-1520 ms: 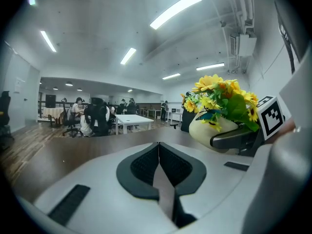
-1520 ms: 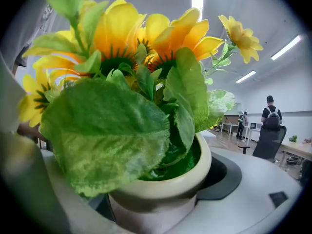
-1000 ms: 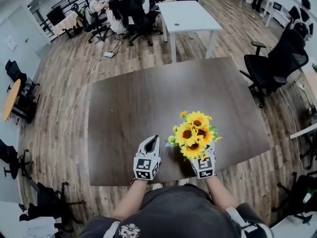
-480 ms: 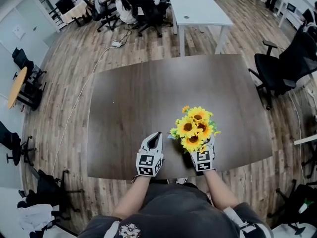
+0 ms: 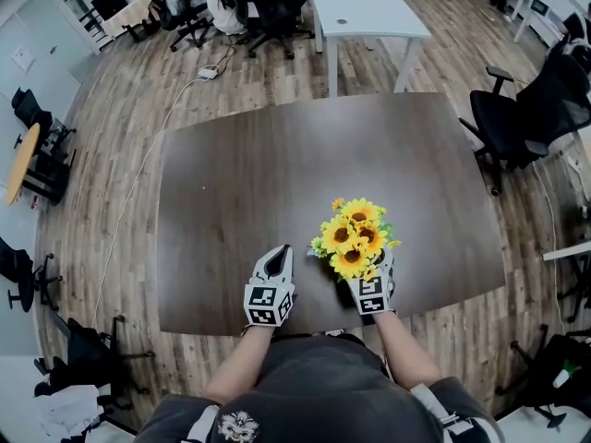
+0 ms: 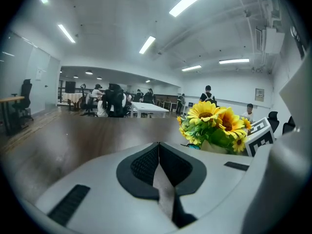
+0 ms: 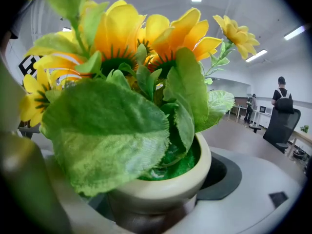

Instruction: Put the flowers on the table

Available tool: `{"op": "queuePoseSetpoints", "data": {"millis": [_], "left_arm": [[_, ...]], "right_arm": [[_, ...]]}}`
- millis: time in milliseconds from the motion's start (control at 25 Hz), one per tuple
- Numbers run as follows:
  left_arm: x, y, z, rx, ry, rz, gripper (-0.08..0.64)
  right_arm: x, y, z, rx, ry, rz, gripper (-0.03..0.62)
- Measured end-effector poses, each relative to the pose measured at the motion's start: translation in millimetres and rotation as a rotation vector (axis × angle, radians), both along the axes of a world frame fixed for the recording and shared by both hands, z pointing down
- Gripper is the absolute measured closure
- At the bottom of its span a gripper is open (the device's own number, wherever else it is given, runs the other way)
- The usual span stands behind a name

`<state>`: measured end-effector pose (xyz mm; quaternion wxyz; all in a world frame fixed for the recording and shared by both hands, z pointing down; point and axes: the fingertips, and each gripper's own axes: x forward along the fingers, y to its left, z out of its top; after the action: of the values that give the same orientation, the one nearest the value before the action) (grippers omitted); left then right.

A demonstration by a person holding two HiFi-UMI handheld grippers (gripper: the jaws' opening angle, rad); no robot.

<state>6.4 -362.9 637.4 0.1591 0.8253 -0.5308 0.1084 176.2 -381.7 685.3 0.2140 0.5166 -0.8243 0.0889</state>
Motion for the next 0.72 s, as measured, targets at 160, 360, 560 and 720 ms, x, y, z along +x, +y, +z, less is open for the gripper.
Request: {"op": "queuePoseSetpoints", "data": {"millis": [160, 360, 560, 720], "left_arm": [[0.5, -4.9, 6.7, -0.012, 0.006, 0.003, 0.552], [0.9, -8.2, 12.6, -0.027, 0.011, 0.008, 0.552], [0.3, -7.8, 16.1, -0.033, 0.007, 0.010, 0.552], [-4.7, -6.7, 19.2, -0.042, 0.004, -0.002, 0.552]], "right_arm": [[-1.7, -5.0, 7.3, -0.016, -0.018, 0.018, 0.055], [-4.2, -9.4, 11.2, -0.034, -0.026, 0.053, 0.055], [-3.8, -10.3, 22.5, -0.048, -0.008, 0.058, 0.055], [-5.1, -11.1, 31.8, -0.064, -0.014, 0.062, 0.055]]}}
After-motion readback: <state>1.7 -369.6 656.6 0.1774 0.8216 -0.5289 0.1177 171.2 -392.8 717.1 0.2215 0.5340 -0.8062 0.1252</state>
